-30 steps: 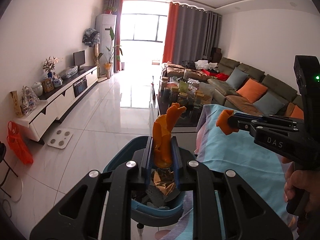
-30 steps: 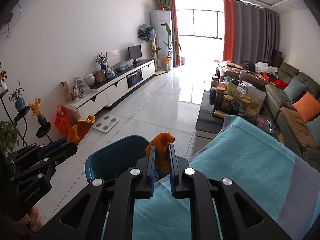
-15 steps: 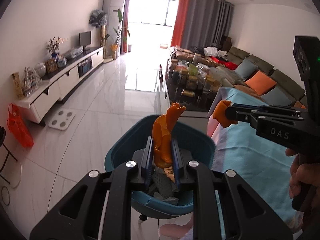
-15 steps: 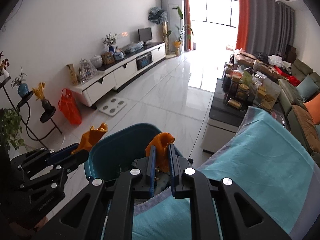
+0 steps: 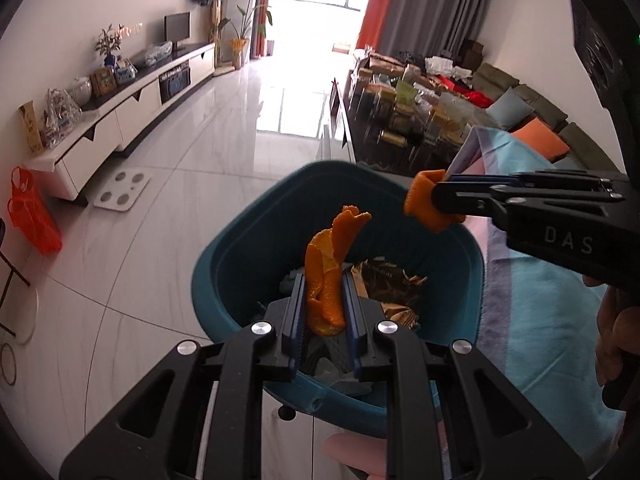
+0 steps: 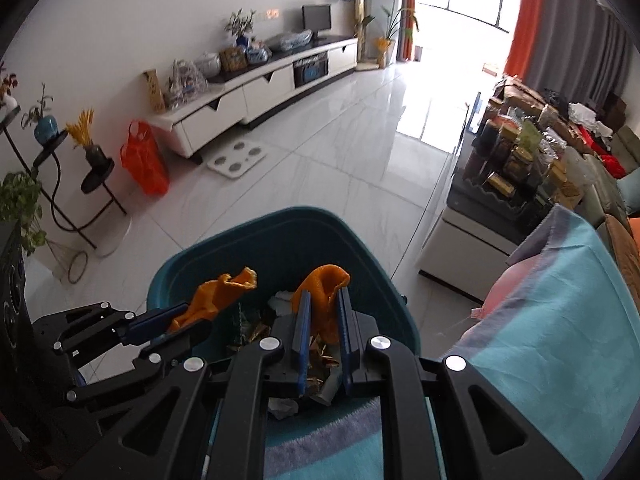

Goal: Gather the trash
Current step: 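Open the left tool over the bin while the right tool releases its peel into it, then bring both tools back over the table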

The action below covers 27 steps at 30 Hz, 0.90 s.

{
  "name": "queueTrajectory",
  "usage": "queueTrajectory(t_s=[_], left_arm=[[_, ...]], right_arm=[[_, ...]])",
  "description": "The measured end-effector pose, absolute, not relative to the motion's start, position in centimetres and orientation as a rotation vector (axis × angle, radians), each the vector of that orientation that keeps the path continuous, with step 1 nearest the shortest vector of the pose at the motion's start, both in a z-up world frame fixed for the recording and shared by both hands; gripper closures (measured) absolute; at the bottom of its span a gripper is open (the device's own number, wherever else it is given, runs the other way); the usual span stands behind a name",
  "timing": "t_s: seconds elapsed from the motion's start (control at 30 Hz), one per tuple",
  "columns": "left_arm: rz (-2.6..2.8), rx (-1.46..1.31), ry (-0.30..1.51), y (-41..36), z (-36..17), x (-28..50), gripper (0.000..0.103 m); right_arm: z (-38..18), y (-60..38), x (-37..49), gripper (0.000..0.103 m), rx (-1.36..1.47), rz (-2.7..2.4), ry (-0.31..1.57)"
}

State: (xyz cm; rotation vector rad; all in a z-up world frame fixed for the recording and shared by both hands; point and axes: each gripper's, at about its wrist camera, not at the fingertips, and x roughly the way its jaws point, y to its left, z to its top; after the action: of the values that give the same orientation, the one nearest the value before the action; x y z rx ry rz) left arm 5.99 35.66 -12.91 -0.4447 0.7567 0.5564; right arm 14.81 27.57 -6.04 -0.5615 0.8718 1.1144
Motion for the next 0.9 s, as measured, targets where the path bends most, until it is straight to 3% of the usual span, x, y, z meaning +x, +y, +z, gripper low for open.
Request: queueTrajectory(t_s=[0.3,0.37,0.4,0.67,0.83,0.9], left_arm=[[0.564,-0.452,0.784,36.5,-14.5,8.1,0.083],[0.567,-0.457,0.782,36.6,-14.5,8.2,0.082],[0.571,-0.457,0.778,36.5,-14.5,8.0,0.082],[0.609,-0.465,0.727,36.3,-13.3,6.1,0.070],[0.619,-0.432,0.661,35.8,-10.6,4.8,0.061],[0.615,-0.417,0.634,35.4,-9.4,4.5,0.053]], right_arm=[[-7.4,29.1,15.4,0.082,-0.586,1.105,0.917],[-7.4,28.9,15.7,0.068,-0.570,1.103,0.920],[-7.3,28.9,15.8,0.068,-0.565,1.101,0.914],[-5.6,27.3,16.5,0.067,-0.514,1.090,0.873],[-3.3,25.4,16.6,0.051,-0.476,1.068,0.810],[-2.5,24.7,16.5,0.044,-0.468,1.055,0.786]])
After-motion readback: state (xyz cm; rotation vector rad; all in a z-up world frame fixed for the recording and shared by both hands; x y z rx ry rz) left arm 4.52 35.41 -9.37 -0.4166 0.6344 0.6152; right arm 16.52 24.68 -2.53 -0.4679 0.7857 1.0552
